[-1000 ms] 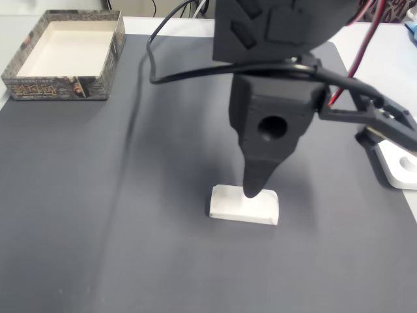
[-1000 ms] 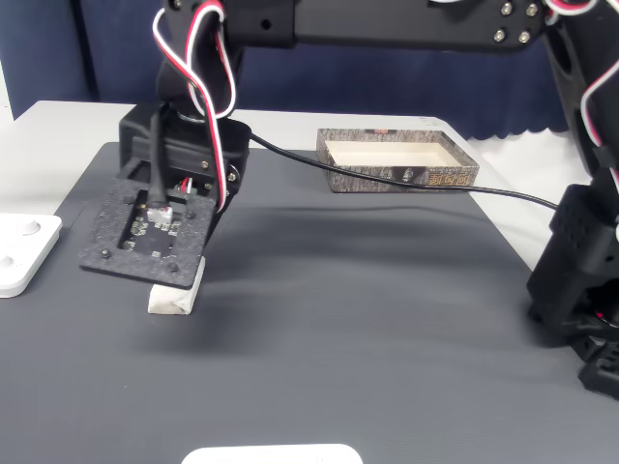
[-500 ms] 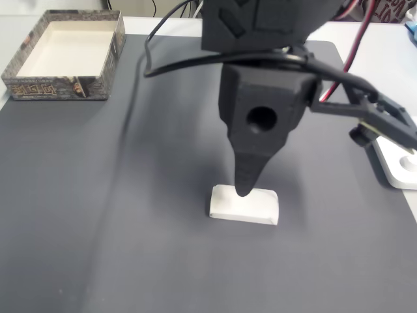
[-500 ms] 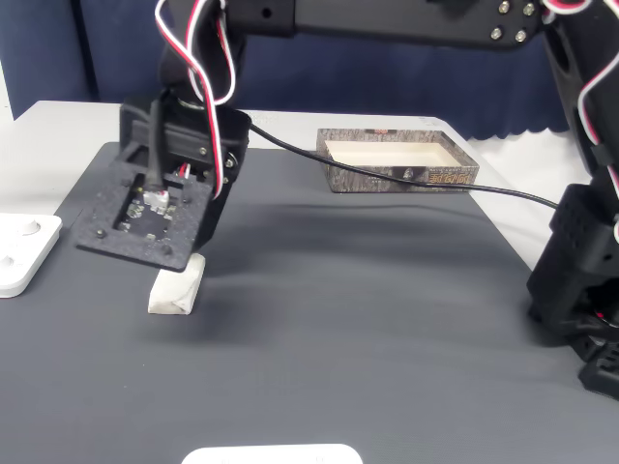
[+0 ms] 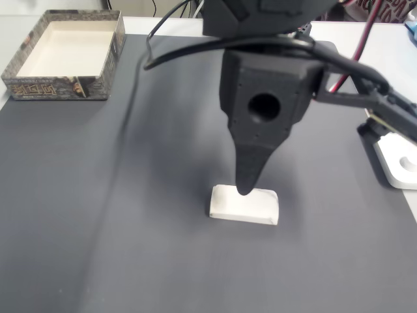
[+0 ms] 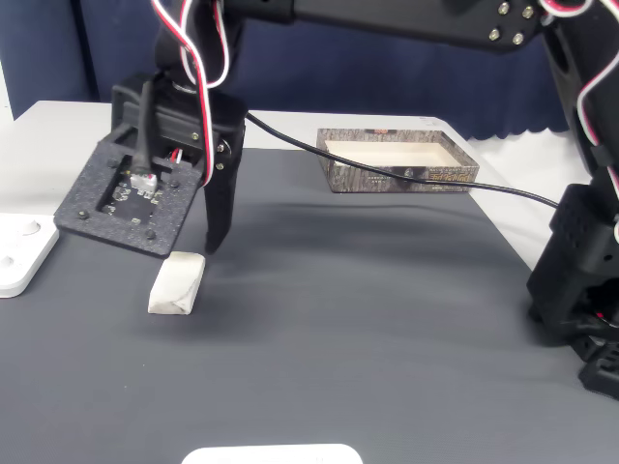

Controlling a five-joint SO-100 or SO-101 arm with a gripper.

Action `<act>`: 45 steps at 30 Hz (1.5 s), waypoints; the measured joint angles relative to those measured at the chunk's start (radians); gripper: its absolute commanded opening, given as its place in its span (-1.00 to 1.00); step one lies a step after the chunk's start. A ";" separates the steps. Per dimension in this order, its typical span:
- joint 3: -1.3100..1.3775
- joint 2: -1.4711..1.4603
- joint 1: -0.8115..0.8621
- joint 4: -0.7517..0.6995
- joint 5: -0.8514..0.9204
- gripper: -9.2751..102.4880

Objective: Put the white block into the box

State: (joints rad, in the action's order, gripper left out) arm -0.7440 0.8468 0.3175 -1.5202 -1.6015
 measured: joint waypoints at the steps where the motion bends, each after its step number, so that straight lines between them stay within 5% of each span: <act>1: 0.005 -0.005 0.000 0.000 0.000 -0.21; 45: 0.186 -0.161 -0.008 -0.038 0.026 -0.29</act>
State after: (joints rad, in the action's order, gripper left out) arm -0.5584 0.6857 0.3099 -1.5585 -1.5754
